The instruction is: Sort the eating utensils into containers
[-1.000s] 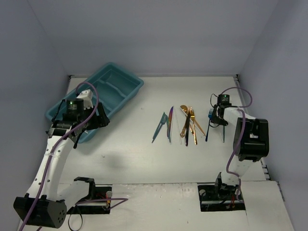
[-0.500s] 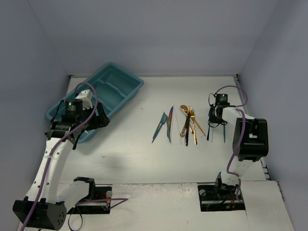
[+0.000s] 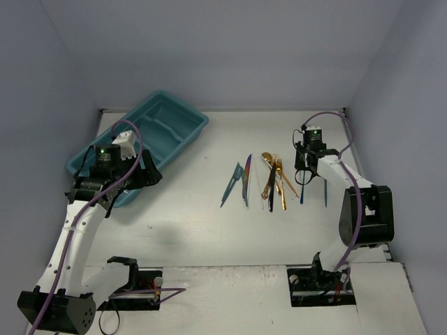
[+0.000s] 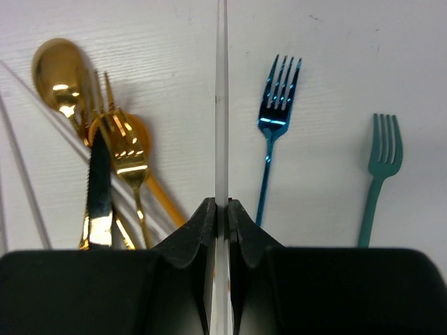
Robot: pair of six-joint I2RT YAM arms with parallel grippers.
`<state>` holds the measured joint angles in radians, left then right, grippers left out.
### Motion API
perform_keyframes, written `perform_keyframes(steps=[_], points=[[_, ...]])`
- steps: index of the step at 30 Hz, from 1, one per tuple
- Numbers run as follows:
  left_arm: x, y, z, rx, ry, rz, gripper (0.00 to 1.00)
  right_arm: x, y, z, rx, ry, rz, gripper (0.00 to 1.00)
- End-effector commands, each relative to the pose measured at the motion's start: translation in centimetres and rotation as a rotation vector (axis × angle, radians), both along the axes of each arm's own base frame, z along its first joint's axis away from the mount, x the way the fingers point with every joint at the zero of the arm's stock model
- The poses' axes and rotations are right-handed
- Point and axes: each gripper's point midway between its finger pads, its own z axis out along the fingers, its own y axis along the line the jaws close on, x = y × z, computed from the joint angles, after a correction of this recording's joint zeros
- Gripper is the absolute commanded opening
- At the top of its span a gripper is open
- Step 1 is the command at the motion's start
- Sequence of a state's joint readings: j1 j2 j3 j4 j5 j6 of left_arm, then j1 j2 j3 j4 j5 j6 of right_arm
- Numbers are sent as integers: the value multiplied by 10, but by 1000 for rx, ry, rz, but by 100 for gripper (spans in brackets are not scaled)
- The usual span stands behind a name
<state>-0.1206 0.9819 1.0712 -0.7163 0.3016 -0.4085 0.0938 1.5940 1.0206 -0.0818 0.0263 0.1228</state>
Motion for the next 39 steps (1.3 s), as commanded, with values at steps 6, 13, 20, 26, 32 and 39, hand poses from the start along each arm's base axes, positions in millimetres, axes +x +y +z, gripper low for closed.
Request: perform_keyframes(steps=[6, 13, 20, 26, 32, 39], points=[[-7, -103, 65, -167, -184, -220, 66, -1, 123, 109, 319, -237, 111, 0], [1, -172, 67, -179, -223, -269, 66, -35, 211, 145, 492, -310, 166, 0], [9, -219, 60, -159, -242, -300, 66, -60, 253, 166, 640, -345, 192, 0], [14, -235, 44, -139, -231, -286, 66, -68, 253, 179, 705, -373, 171, 0], [19, -243, 32, -117, -221, -271, 57, -73, 255, 185, 758, -379, 165, 0], [23, -243, 24, -110, -207, -247, 7, -74, 259, 177, 772, -361, 166, 0]])
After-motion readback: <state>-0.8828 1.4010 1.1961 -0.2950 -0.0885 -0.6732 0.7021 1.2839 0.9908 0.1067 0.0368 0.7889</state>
